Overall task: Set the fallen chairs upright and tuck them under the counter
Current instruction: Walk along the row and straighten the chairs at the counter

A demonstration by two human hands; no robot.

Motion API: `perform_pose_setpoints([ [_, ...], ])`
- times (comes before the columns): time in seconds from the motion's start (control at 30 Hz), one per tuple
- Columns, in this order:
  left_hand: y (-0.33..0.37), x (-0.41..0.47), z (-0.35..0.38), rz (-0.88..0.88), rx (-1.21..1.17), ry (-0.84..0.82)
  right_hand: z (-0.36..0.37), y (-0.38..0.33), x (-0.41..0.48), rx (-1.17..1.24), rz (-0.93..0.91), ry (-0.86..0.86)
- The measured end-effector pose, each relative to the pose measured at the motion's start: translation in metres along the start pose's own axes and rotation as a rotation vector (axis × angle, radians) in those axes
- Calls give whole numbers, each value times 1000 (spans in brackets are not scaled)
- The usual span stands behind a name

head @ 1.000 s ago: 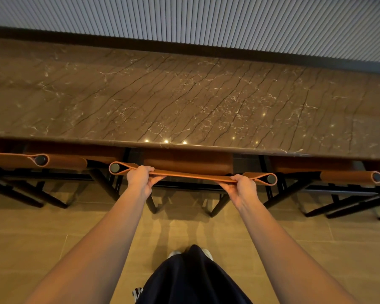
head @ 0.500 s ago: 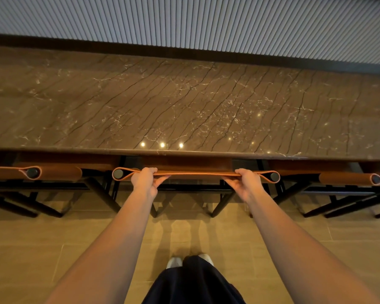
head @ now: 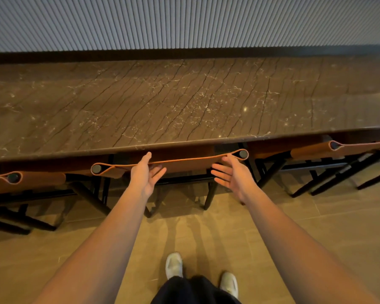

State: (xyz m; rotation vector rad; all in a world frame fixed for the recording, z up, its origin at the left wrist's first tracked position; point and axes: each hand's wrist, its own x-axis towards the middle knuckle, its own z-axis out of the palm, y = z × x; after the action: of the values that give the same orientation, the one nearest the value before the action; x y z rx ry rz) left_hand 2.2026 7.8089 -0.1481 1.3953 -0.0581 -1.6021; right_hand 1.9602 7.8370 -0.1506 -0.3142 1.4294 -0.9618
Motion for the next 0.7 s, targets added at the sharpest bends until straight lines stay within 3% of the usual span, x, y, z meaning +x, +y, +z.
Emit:
perform_pose_setpoints([
  [0.33,-103,-97,96,105,86,-261,-175,-27,-85,90,-176,-3],
  [0.7,-251,-182,206,34,215,-408,-369,-45,-148,108,-256,61],
])
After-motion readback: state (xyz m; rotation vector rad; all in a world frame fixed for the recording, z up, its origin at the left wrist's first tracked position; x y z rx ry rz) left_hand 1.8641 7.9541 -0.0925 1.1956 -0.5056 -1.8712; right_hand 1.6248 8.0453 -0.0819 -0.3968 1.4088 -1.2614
